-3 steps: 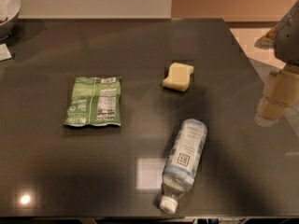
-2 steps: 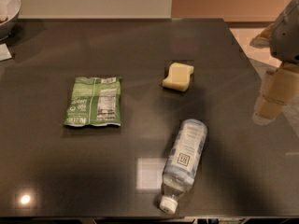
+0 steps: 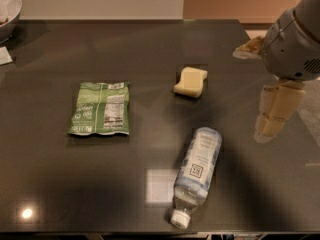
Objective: Pick blue plastic bottle
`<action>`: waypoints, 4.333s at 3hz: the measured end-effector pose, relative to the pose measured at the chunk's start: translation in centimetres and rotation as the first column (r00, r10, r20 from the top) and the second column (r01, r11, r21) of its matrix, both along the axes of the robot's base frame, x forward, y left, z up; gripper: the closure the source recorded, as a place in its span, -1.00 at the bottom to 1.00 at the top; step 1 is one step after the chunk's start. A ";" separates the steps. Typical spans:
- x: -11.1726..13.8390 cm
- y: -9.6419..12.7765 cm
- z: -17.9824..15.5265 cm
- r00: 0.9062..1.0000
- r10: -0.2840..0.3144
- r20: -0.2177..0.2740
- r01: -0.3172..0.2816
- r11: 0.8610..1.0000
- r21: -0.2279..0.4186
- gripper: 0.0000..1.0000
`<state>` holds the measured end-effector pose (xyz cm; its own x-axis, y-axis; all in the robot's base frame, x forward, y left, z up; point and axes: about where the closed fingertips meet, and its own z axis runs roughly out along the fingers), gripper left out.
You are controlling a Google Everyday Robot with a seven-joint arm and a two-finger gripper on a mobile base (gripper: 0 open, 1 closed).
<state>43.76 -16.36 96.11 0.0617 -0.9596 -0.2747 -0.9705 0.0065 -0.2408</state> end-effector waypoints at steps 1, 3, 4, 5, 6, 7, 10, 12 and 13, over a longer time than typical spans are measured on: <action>-1.6 2.6 -1.0 0.982 0.187 0.029 -0.188 0.982 0.017 -1.00; -4.9 7.1 -4.9 0.836 0.548 -0.001 -0.548 0.835 -0.053 -1.00; -6.0 8.5 -7.2 0.749 0.661 -0.034 -0.661 0.744 -0.093 -1.00; -6.9 9.2 -9.2 0.678 0.732 -0.073 -0.734 0.666 -0.133 -1.00; -7.6 9.2 -10.8 0.625 0.771 -0.120 -0.779 0.606 -0.163 -1.00; -8.0 8.9 -11.8 0.588 0.793 -0.162 -0.807 0.560 -0.187 -0.63; -4.3 7.4 -9.6 0.642 0.741 -0.197 -0.767 0.617 -0.178 0.76; 1.6 5.7 -3.7 0.739 0.665 -0.107 -0.674 0.728 -0.123 1.00; 3.9 5.4 -0.8 0.776 0.629 -0.043 -0.630 0.770 -0.101 1.00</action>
Offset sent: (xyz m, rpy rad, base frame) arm -0.0556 0.0764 -0.0573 -0.0490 -0.0106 0.6639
